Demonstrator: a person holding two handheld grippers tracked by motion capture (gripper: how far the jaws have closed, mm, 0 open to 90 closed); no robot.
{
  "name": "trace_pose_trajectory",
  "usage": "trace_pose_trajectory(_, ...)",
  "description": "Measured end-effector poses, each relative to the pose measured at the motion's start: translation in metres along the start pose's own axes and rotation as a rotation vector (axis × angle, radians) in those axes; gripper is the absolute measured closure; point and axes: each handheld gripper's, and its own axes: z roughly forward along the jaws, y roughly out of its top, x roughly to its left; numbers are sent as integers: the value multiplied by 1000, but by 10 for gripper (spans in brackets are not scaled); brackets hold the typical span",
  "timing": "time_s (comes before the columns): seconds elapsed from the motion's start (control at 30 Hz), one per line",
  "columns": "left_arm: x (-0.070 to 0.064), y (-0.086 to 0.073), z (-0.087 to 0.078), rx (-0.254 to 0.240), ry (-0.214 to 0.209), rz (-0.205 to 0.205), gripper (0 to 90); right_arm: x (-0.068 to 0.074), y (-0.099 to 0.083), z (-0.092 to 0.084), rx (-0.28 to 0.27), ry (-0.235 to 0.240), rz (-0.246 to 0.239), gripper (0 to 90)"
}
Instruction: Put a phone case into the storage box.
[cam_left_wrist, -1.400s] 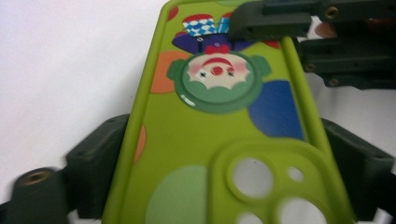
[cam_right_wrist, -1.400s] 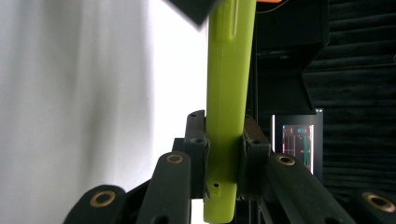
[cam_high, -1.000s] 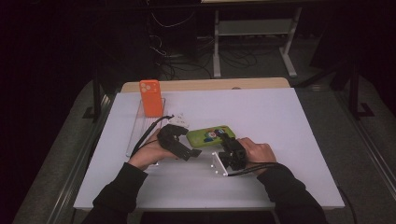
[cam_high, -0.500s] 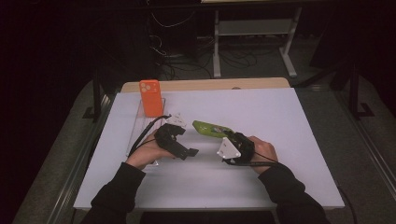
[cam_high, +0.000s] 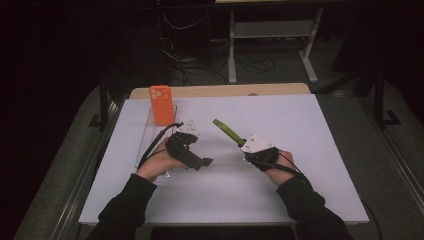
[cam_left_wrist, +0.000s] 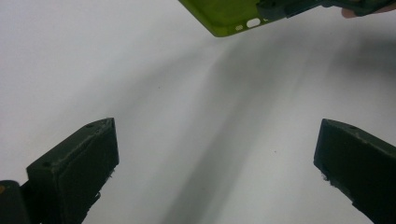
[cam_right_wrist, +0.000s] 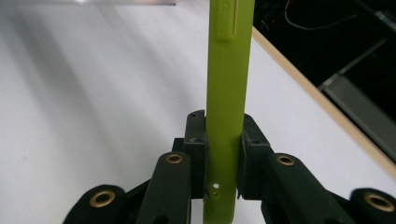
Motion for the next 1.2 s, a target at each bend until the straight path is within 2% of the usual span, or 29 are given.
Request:
trace_pose_trajectory(0.13,-1,0,0,-12,14,-10,0,-6,0,0,-8,44,88,756)
trace_pose_trajectory(0.2,0,0,0,-10,22,0,0,-9,-1,-1,-6,67,152,756)
trace_pose_trajectory(0.23,2,0,-2,6,28,16,0,-11,-1,-1,-6,80,174,756)
trace_pose_trajectory(0.3,1,0,-2,-8,29,-6,0,-15,-2,0,-7,99,216,756)
trace_pose_trajectory(0.37,2,0,-3,-18,31,-9,0,-20,-4,0,-10,121,274,756)
trace_pose_trajectory(0.4,2,1,-3,-32,26,-27,0,-22,-5,0,-16,135,310,756)
trace_pose_trajectory(0.5,2,1,-4,-44,34,-42,0,-27,-7,0,-26,169,397,756)
trace_pose_trajectory(0.57,2,2,-4,-70,35,-67,0,-30,-9,1,-28,182,431,756)
trace_pose_trajectory(0.63,4,2,-5,-76,40,-65,0,-31,-11,1,-39,183,447,756)
trace_pose_trajectory(0.7,4,3,-6,-109,36,-96,0,-31,-11,0,-41,183,452,757)
trace_pose_trajectory(0.87,5,12,-7,-178,42,-140,0,-28,-7,-3,-64,193,467,757)
trace_pose_trajectory(0.93,6,16,-7,-208,30,-161,0,-24,-5,-3,-71,201,484,757)
trace_pose_trajectory(1.1,6,27,-4,-268,2,-172,0,-15,2,-2,-83,213,467,756)
trace_pose_trajectory(1.2,5,31,0,-284,-10,-178,0,-10,6,-2,-94,219,454,757)
